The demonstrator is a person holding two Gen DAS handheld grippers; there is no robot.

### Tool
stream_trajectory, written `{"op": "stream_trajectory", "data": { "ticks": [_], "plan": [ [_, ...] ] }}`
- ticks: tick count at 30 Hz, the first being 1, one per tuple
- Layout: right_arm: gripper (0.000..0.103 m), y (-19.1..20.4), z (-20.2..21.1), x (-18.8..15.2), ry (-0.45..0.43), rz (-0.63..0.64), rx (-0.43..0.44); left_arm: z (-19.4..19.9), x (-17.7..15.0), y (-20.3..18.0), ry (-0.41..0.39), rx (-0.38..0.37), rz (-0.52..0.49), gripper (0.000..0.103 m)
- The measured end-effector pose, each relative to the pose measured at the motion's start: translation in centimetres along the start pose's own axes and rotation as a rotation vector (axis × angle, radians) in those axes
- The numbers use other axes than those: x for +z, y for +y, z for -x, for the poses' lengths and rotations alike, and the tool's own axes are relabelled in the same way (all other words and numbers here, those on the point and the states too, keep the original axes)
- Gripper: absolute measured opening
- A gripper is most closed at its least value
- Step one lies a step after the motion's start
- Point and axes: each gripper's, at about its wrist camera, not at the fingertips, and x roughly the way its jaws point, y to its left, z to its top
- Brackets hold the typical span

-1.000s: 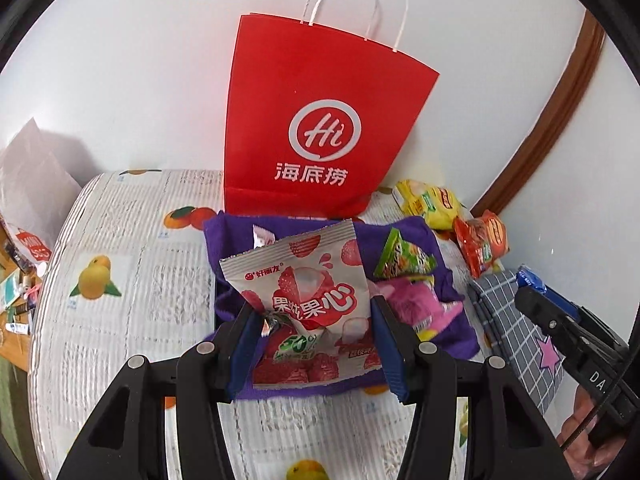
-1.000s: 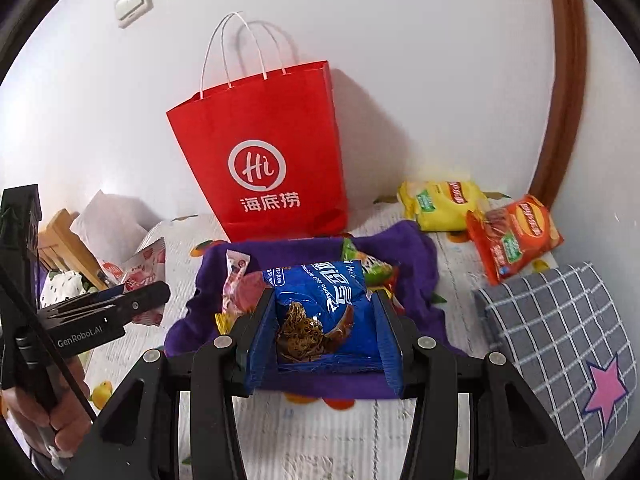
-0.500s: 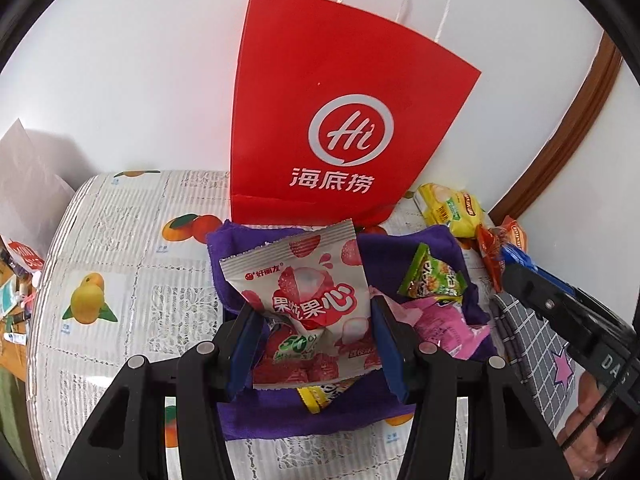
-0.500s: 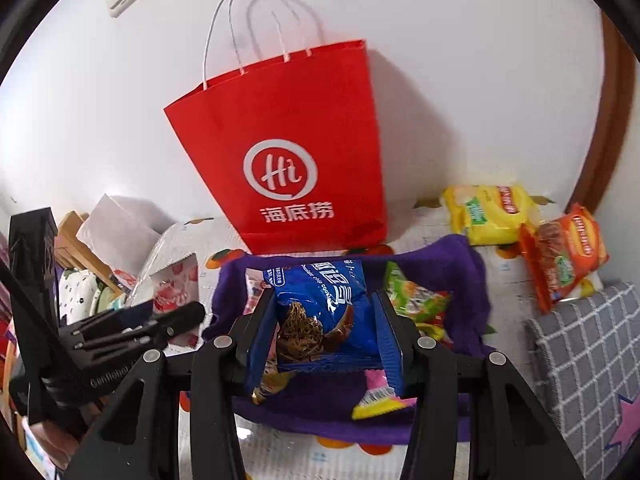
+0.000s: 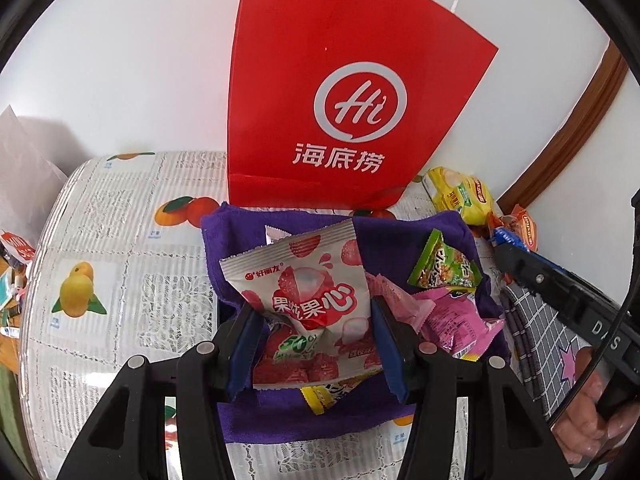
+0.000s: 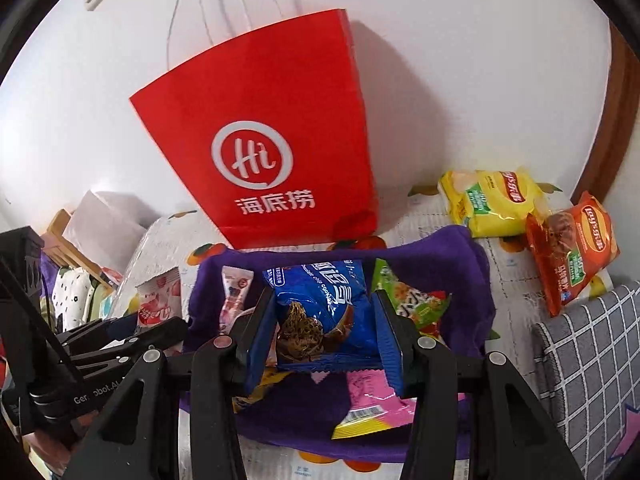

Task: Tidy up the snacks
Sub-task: 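Carry the blue packet and red-white candy bag over the purple towel with both tools, then lower both packets onto the towel and open both tools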

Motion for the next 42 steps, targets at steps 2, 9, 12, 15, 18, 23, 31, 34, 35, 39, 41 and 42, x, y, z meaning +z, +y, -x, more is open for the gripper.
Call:
{"op": "stream_trajectory", "data": {
  "ticks": [2,9,12,15,18,23,31,34,35,39,41,42],
  "plan": [
    [0.047,-0.3,-0.4,0.0,0.009,0.01,-0.018,-0.2,0.0,0.0,0.004,0.002,-0.001,0.051],
    [0.047,-1.3,-1.9,-0.1,0.051,-0.011,-0.034,-0.5,0.0,0.0,0.009,0.003,0.0,0.051],
    [0.047,-1.6,-2.6,-0.2,0.068,-0.018,-0.038,-0.6,0.0,0.1,0.01,0.004,0.004,0.051],
    [0.047,-2.0,-3.2,-0.3,0.085,-0.024,-0.046,-0.6,0.0,0.2,0.012,0.001,0.008,0.051],
    [0.047,-2.0,-3.9,-0.4,0.106,-0.03,-0.049,-0.5,0.0,0.2,0.01,0.0,0.009,0.051],
    [0.047,-1.4,-5.5,-0.8,0.153,-0.015,-0.047,-0.4,0.1,0.3,0.008,-0.002,0.019,0.051],
    [0.048,0.3,-7.1,-1.6,0.201,0.035,-0.036,-1.1,0.1,0.4,0.032,-0.005,0.028,0.052],
    [0.048,0.8,-7.7,-1.9,0.218,0.05,-0.043,-1.5,0.1,0.3,0.05,0.002,0.024,0.052],
    [0.048,0.9,-7.9,-2.0,0.225,0.049,-0.044,-1.6,0.0,0.3,0.053,0.004,0.024,0.052],
    [0.048,0.9,-8.7,-2.5,0.249,0.056,-0.049,-2.0,-0.1,0.3,0.066,0.013,0.02,0.052],
    [0.048,0.7,-9.0,-2.6,0.261,0.053,-0.054,-2.1,-0.2,0.3,0.071,0.022,0.02,0.052],
    [0.048,0.7,-9.2,-2.7,0.264,0.051,-0.054,-2.2,-0.2,0.4,0.074,0.027,0.021,0.052]
  ]
}}
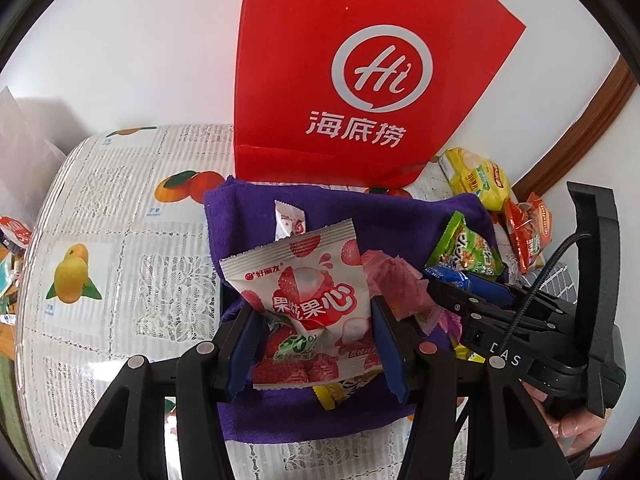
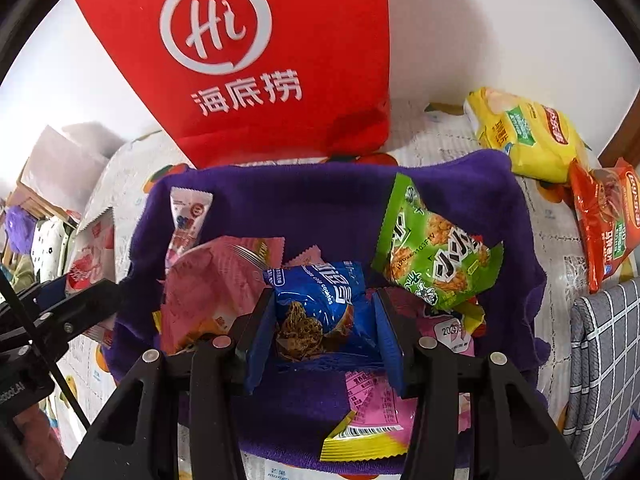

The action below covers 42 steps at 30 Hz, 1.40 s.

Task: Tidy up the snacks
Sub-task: 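Lower both packets onto the towel and open both tools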

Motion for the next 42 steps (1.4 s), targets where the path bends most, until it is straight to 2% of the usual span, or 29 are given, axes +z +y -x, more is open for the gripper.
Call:
{"op": "stream_trajectory", "data": {
  "ticks": [9,16,21,30,42],
  "plan": [
    [0.048,0.1,-0.6,-0.2,0.017,0.008,-0.001,-1.0,-0.1,1.3,0.04,0.03,0.04,0.052],
    [0.054,-0.2,0.1,-0.1,0.028,-0.011,0.036,-1.6,-0.2,1.0,0.054,0.01,0.035,0.052],
    [0.059,0.0,1.7,0.0,-0.006,-0.003,0.046,-1.8,-0.3,0.8,0.07,-0.019,0.035,0.052],
    [0.06,0.1,3.1,0.2,-0.048,-0.009,0.056,-2.3,-0.4,0.5,0.093,-0.033,0.025,0.052],
    [0.06,-0.5,3.4,0.2,-0.05,-0.042,0.066,-3.2,-0.5,0.2,0.133,-0.056,0.021,0.052]
  ]
}}
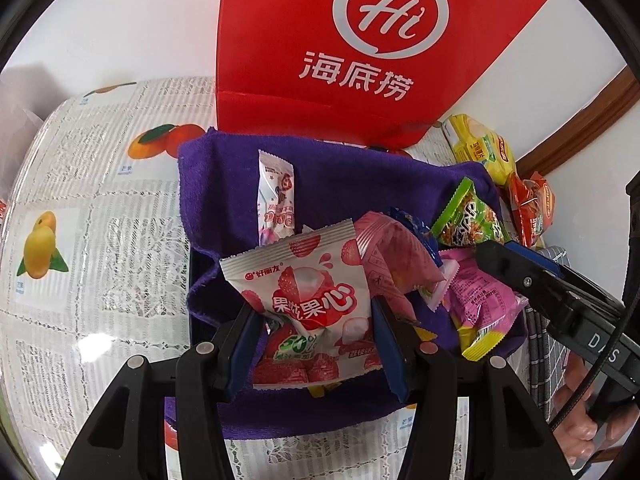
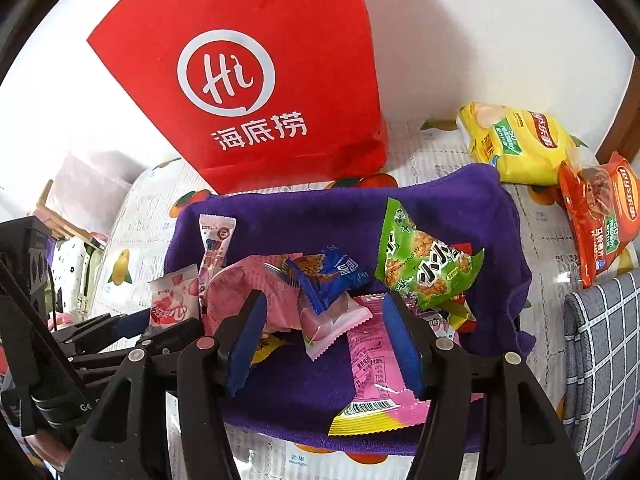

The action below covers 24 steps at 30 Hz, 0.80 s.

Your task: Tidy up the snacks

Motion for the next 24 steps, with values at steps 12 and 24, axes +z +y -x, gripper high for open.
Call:
{"op": "stream_trajectory", "data": {
  "ticks": [12,24],
  "plan": [
    [0.06,-0.2,0.7,0.1,-0.009,-0.003,0.008,-0.6,0.1,0.3,0.031,-0.056,0.022,0.061],
    [0.06,1.0,2.1,-0.6,-0.029,0.028,-0.012,1.3,0.5,1.2,-0.007,-0.066,0.031,0.064]
  ]
}}
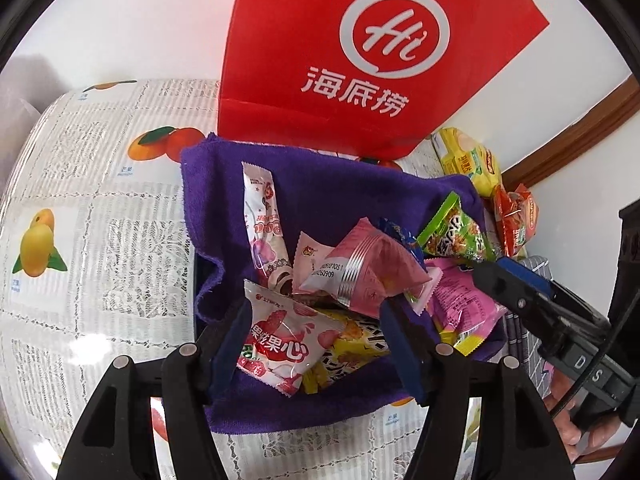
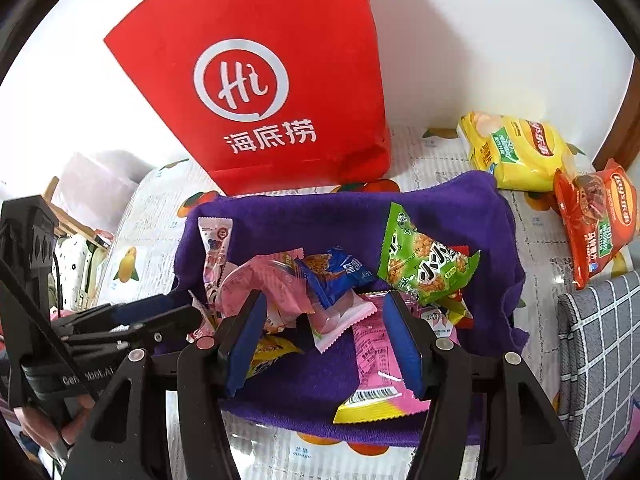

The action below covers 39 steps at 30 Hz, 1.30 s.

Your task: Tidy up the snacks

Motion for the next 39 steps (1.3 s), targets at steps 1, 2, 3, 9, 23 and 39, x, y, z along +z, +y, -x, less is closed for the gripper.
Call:
{"op": "stream_trajectory", "data": {
  "ticks": [1,2,3,9,23,39],
  "plan": [
    [0.06,0.1,0.3,-0.2,-0.005,0.003,-0.004,0.3,0.0,0.0,-0.004,0.002,-0.002,0.064],
    [0.06,0.2,0.8,-0.5,-0.016,0.003,-0.009,0.5,0.0,0.0,-0.006,0.005,-0.005,0.064],
    [0.06,0.3,1.4,-1.0,-0.026,0.001,-0.015,0.7,0.0,0.0,-0.009,0.011,-0.008,0.064],
    [0.067,0.2,5.7,-5.2,-0.099,-0.013,-0.066,3.4,-0.1,-1.4,-0.058,0.043,-0.043,0.064],
    [0.091,-0.1,16.2,-15.4,-0.19,-0.05,-0.171,11.2,-8.8,-5.2,-0.197,0.034,-0.137,0.076],
    [0.099,2.1,24.7,-25.6,-0.3,-0.065,-0.241,18.8,-22.7,-9.5,-0.413,0.22,-0.267,0.097]
  ]
}}
